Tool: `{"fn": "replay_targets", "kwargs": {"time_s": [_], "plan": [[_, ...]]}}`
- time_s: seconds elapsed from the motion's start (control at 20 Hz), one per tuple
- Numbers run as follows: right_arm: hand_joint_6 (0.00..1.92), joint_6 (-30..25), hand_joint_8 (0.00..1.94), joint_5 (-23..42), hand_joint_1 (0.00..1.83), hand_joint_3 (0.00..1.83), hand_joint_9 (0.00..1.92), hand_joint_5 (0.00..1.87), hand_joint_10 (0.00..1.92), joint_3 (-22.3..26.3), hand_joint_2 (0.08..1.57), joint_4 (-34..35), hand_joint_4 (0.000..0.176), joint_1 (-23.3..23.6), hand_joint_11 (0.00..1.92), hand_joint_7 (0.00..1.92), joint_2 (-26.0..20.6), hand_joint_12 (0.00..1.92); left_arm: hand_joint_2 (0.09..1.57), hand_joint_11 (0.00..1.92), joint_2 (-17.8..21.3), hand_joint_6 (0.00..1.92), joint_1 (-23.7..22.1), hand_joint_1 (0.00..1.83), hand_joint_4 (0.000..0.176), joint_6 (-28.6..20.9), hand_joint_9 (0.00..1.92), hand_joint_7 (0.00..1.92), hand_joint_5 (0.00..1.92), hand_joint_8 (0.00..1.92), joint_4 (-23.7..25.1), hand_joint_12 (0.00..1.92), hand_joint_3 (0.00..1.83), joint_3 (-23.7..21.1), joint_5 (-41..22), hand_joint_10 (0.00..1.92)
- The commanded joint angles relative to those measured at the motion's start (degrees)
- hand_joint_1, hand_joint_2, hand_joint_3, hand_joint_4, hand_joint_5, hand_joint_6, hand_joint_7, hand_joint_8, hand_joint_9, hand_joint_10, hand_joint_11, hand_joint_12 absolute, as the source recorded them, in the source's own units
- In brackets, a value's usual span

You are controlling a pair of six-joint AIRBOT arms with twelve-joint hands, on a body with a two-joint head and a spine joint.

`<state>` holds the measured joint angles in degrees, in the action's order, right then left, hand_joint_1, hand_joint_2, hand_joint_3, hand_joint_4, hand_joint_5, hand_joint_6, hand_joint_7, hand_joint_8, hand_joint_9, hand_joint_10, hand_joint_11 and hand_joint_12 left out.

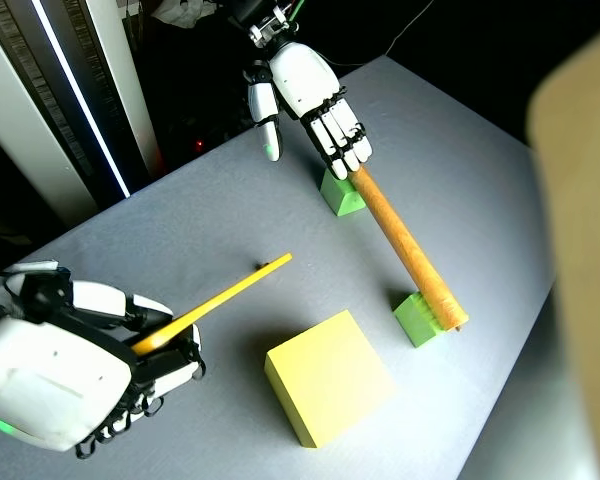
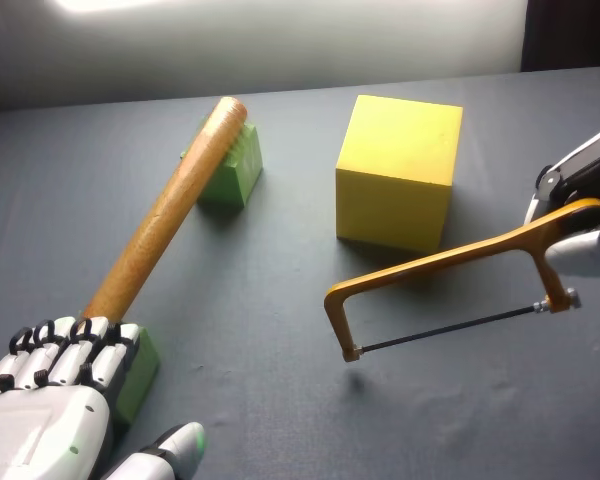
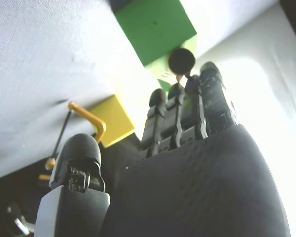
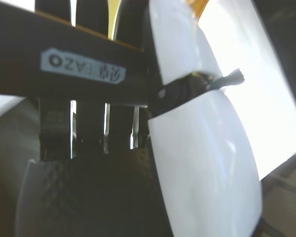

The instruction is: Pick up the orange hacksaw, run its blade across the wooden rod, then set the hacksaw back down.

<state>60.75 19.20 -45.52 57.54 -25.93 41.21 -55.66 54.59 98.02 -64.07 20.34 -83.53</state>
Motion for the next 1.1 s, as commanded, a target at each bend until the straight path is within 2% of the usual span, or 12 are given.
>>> {"fn": "replay_targets", "kwargs": {"time_s": [0.0,0.15,0.25,0.3,0.35,0.45,0.55,0.6,0.8,0.95,1.05], "plan": [[0.88,-1.3,0.54,5.1,1.27,0.0,1.32,1.01,0.03,0.4,1.05,-1.4,0.0,1.3,1.01,1.28,-1.0,0.62,1.35,0.0,-0.5,0.01,0.2,0.0,0.0,-0.2,0.03,0.07,0.09,0.01,3.0,0.0,0.0,0.2,-3.2,0.01],[0.96,-1.4,0.65,5.1,1.27,0.0,1.3,0.93,0.01,1.8,1.07,-1.6,0.0,3.7,0.98,1.24,-2.9,0.6,1.36,0.0,-1.0,0.01,0.4,0.0,0.0,-0.2,0.03,0.07,0.11,0.01,3.0,0.0,0.0,0.4,-3.2,0.01],[0.95,-1.8,0.65,6.1,1.27,0.0,1.3,0.95,0.0,2.5,1.07,-3.4,0.0,4.9,0.99,1.23,-3.4,0.57,1.36,0.0,-1.2,0.0,0.4,0.0,0.0,-0.2,0.0,0.01,0.06,0.0,2.8,0.0,0.0,0.4,-3.2,0.0],[0.93,-2.1,0.65,7.5,1.37,0.02,1.16,0.94,0.68,3.1,1.05,-5.6,0.0,5.5,1.01,1.18,-3.7,0.54,1.36,0.0,-1.3,0.0,0.5,0.0,0.0,-0.3,0.0,0.0,0.05,0.0,2.8,0.0,0.0,0.5,-3.2,0.0],[0.86,-2.3,0.6,10.6,1.38,0.0,1.17,1.0,0.69,4.1,1.04,-8.3,0.0,6.2,1.04,1.21,-3.9,0.53,1.36,0.0,-1.5,0.01,0.5,0.0,0.0,-0.3,0.0,0.03,0.08,0.01,2.8,0.0,0.0,0.7,-3.2,0.0],[0.86,-2.7,0.6,11.6,1.38,0.0,1.17,1.0,0.69,4.3,1.04,-8.5,0.0,6.5,1.04,1.21,-3.9,0.53,1.36,0.0,-1.5,0.01,0.5,0.0,0.0,-0.3,0.0,0.03,0.08,0.01,2.8,0.0,0.0,0.7,-3.2,0.0],[0.93,-2.7,0.77,11.9,1.39,0.0,1.14,0.93,0.81,4.3,1.06,-8.5,0.0,7.0,1.04,1.11,-3.8,0.51,1.36,0.0,-1.5,0.01,0.5,0.0,0.0,-0.3,0.02,0.06,0.09,0.02,2.8,0.0,0.0,0.7,-3.2,0.01],[0.91,-2.7,0.79,12.1,1.39,0.0,1.15,0.96,0.81,4.3,1.06,-8.5,0.0,7.5,1.04,1.09,-3.6,0.5,1.36,0.0,-1.5,0.01,0.5,0.0,0.0,-0.3,0.0,0.04,0.08,0.01,2.8,0.0,0.0,0.7,-3.2,0.0],[0.93,-3.0,0.79,14.3,1.39,0.0,1.16,0.95,0.79,4.7,1.05,-9.2,0.0,9.9,1.03,1.09,-3.1,0.49,1.36,0.0,-1.7,0.01,0.5,0.0,0.0,-0.3,0.03,0.07,0.11,0.01,2.8,0.0,0.0,0.8,-3.2,0.01],[0.99,-3.3,0.86,14.3,1.39,0.0,1.12,0.88,0.88,4.9,1.08,-9.5,0.0,11.3,1.01,1.05,-2.5,0.5,1.36,0.0,-1.8,0.01,0.5,0.0,0.0,-0.4,0.02,0.07,0.1,0.01,2.8,0.0,0.0,0.9,-3.2,0.01],[0.97,-4.3,0.81,14.7,1.39,0.0,1.13,0.9,0.86,5.0,1.07,-9.5,0.0,11.7,1.03,1.08,-2.1,0.52,1.35,0.0,-1.8,0.0,0.5,0.0,0.0,-0.4,0.0,0.04,0.07,0.0,2.8,0.0,0.0,1.0,-3.2,0.0]]}}
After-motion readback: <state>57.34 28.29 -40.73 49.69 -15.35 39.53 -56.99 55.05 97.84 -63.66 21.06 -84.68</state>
